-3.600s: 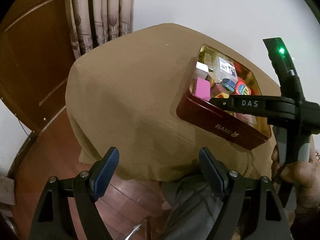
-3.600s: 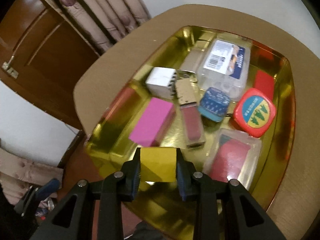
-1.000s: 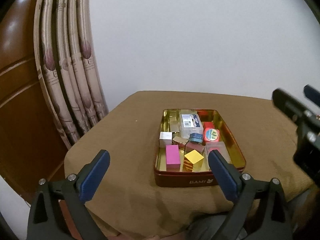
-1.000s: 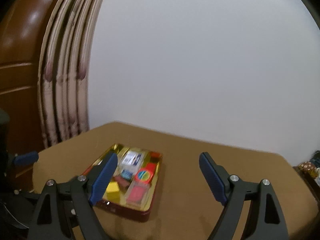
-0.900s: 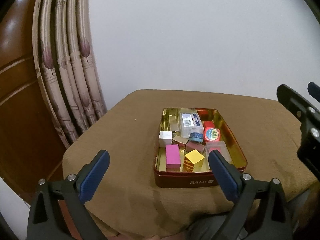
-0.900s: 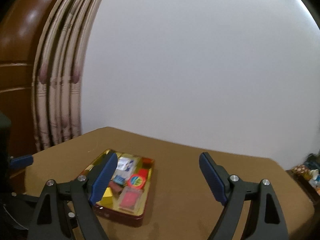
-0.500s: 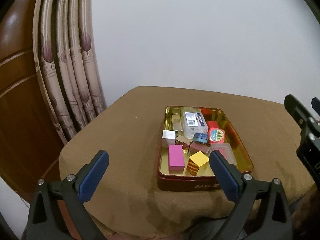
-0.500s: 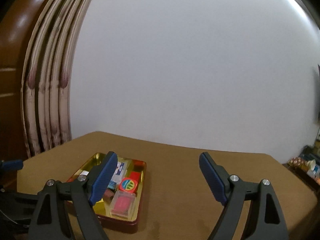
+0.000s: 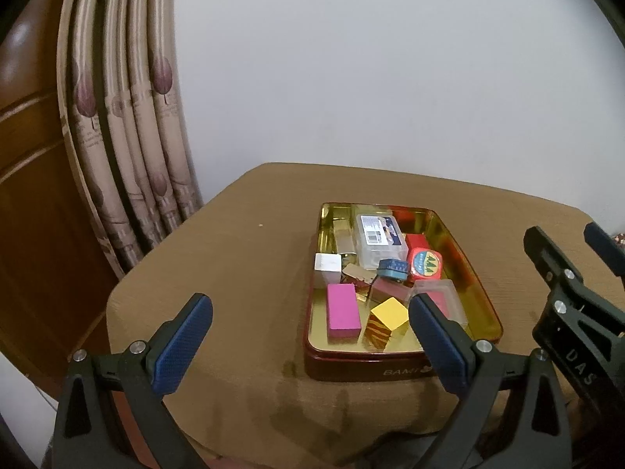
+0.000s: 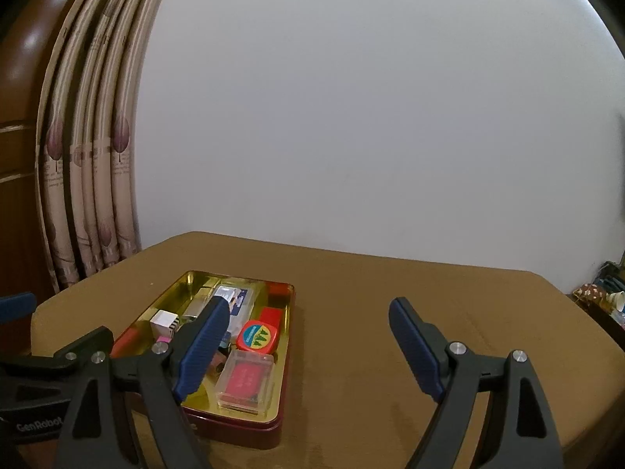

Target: Organize rigid objects

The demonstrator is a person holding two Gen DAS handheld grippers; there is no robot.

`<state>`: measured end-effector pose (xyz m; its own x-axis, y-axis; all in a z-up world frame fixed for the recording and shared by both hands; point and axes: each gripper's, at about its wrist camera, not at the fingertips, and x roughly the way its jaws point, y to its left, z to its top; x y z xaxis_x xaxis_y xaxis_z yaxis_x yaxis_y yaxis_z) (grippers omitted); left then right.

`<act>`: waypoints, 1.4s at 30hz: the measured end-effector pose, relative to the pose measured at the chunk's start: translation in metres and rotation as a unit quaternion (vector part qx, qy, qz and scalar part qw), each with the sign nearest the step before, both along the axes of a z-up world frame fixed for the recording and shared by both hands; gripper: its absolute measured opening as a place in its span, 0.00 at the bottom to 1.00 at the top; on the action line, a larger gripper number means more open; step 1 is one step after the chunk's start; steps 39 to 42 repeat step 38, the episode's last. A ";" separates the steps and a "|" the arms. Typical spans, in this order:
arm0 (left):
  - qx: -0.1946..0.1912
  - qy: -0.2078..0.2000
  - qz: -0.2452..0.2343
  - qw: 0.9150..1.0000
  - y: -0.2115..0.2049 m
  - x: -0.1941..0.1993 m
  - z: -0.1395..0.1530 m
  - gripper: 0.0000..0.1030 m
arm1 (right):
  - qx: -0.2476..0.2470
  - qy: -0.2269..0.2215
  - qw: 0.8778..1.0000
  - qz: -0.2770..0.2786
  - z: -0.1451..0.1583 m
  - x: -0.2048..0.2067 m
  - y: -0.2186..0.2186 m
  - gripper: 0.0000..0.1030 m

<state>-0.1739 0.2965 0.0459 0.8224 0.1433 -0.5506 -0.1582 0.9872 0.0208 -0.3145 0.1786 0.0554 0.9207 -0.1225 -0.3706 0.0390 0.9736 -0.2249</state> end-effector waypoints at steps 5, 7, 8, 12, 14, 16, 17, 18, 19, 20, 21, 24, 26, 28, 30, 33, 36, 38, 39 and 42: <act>-0.013 0.006 0.004 1.000 0.007 0.004 -0.003 0.97 | -0.001 0.010 1.000 0.007 -0.006 0.007 0.002 0.84; -0.012 0.005 0.006 1.000 0.009 0.004 -0.003 0.97 | -0.003 0.011 1.000 0.009 -0.007 0.008 0.003 0.84; -0.009 0.005 0.007 1.000 0.010 0.005 -0.004 0.97 | -0.004 0.012 1.000 0.010 -0.008 0.008 0.004 0.84; 0.004 -0.009 0.014 1.000 0.010 0.005 -0.003 0.97 | -0.005 0.018 1.000 0.013 -0.012 0.011 0.006 0.84; 0.020 -0.018 0.027 0.999 0.009 0.004 -0.001 0.99 | -0.005 0.023 1.000 0.014 -0.014 0.012 0.007 0.84; 0.016 -0.013 0.024 0.999 0.010 0.007 -0.002 0.99 | -0.005 0.026 1.000 0.016 -0.016 0.014 0.007 0.84; 0.012 -0.012 0.022 1.000 0.010 0.008 -0.002 0.99 | -0.005 0.028 0.999 0.016 -0.016 0.015 0.008 0.84; 0.007 -0.014 0.022 1.000 0.012 0.008 -0.002 0.99 | -0.003 0.029 0.999 0.016 -0.017 0.016 0.008 0.84; 0.002 -0.018 0.024 1.000 0.013 0.008 -0.002 0.99 | -0.001 0.031 0.999 0.017 -0.017 0.016 0.007 0.84; 0.000 -0.019 0.025 0.999 0.014 0.009 -0.002 0.99 | 0.002 0.031 0.999 0.017 -0.018 0.017 0.007 0.84; 0.001 -0.020 0.026 0.999 0.014 0.009 -0.002 0.99 | 0.003 0.032 0.999 0.017 -0.018 0.018 0.007 0.84; 0.010 -0.025 0.025 0.999 0.013 0.008 -0.001 0.99 | 0.006 0.035 0.999 0.015 -0.021 0.021 0.006 0.84; 0.005 -0.023 0.020 1.000 0.013 0.009 -0.001 0.99 | 0.011 0.037 0.999 0.014 -0.021 0.023 0.006 0.84; 0.005 -0.021 0.020 1.000 0.014 0.009 -0.002 0.99 | 0.014 0.039 0.999 0.014 -0.022 0.024 0.005 0.84; -0.001 -0.017 0.017 1.000 0.015 0.010 -0.004 0.99 | 0.014 0.039 0.999 0.014 -0.022 0.024 0.006 0.84; -0.007 -0.015 0.019 1.000 0.016 0.009 -0.004 0.99 | 0.014 0.038 0.999 0.015 -0.022 0.024 0.006 0.84; -0.008 -0.009 0.019 1.000 0.017 0.009 -0.003 0.99 | 0.014 0.039 0.999 0.016 -0.022 0.024 0.007 0.84; -0.016 -0.004 0.014 1.000 0.018 0.009 -0.003 0.99 | 0.015 0.039 0.999 0.017 -0.021 0.025 0.006 0.84; -0.016 -0.004 0.014 1.000 0.018 0.009 -0.003 0.99 | 0.015 0.039 0.999 0.017 -0.021 0.025 0.006 0.84; -0.016 -0.004 0.014 1.000 0.018 0.009 -0.003 0.99 | 0.015 0.039 0.999 0.017 -0.021 0.025 0.006 0.84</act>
